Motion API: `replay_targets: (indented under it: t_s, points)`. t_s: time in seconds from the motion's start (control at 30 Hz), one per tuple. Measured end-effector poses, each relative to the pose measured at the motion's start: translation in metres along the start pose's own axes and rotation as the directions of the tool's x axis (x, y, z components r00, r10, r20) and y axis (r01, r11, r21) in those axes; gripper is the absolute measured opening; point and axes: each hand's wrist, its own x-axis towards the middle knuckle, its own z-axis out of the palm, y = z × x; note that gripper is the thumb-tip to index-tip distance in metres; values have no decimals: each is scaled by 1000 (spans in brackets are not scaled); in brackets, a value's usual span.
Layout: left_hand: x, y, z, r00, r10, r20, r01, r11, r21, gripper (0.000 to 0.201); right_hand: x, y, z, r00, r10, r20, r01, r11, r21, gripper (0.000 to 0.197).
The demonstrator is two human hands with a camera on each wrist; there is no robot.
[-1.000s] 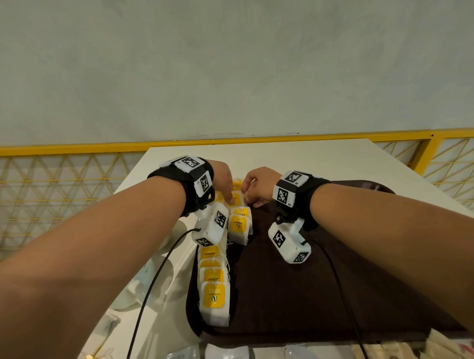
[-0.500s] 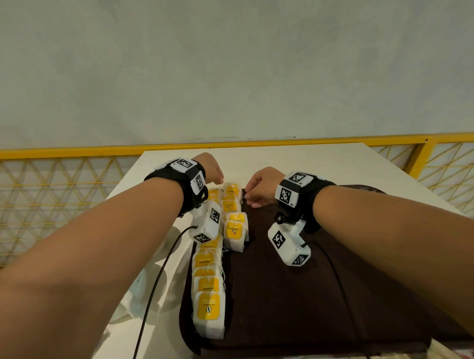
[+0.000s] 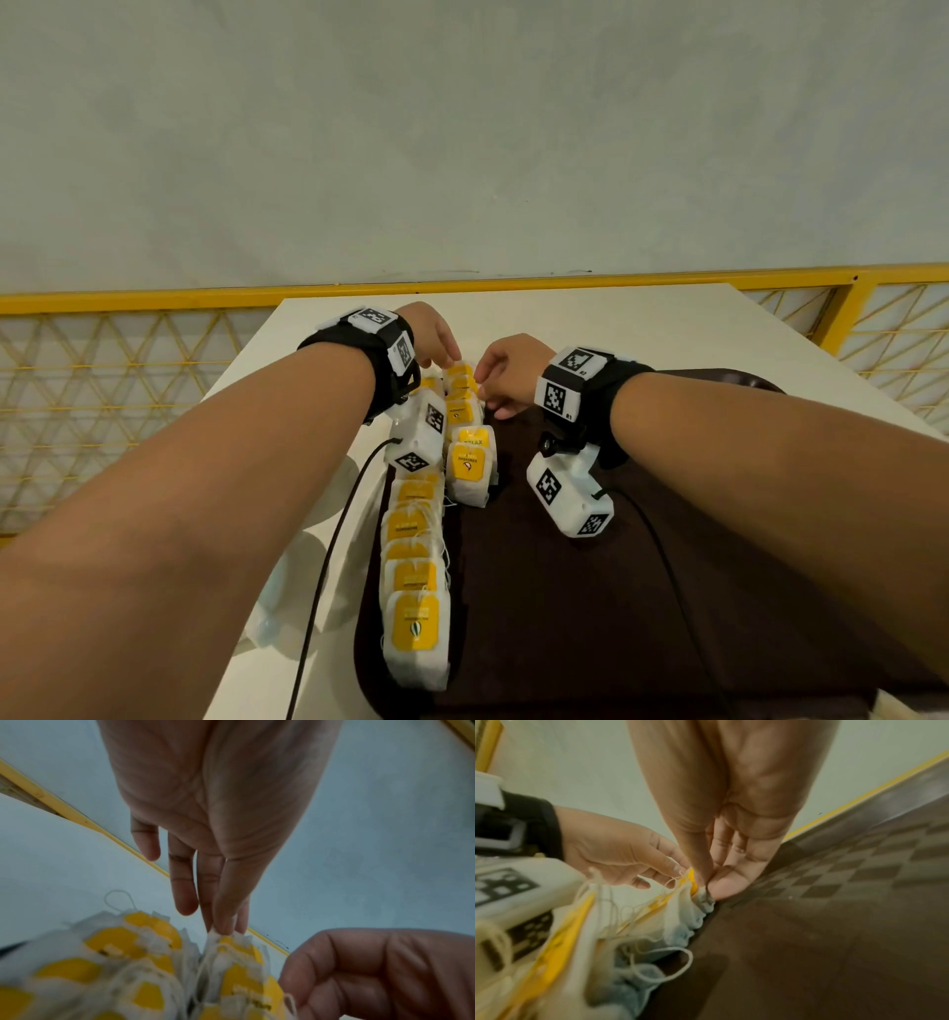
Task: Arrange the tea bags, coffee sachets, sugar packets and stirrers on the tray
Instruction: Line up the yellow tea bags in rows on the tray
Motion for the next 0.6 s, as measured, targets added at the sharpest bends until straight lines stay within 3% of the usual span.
replay_targets:
  t_s: [0.2, 0.37, 0.6]
  points:
    - [4, -2, 2, 1000, -20, 22, 21, 998, -54, 21, 4, 5, 3, 993, -21, -114, 16, 999, -50, 24]
    - [6, -6, 0, 998, -53, 18, 54, 997, -49, 22, 4, 3, 5, 999, -21, -30, 19, 997, -73, 24]
    - [3, -6, -6, 999, -49, -7, 49, 999, -21, 19, -3, 2, -5, 999, 33, -19, -33, 999, 6, 18]
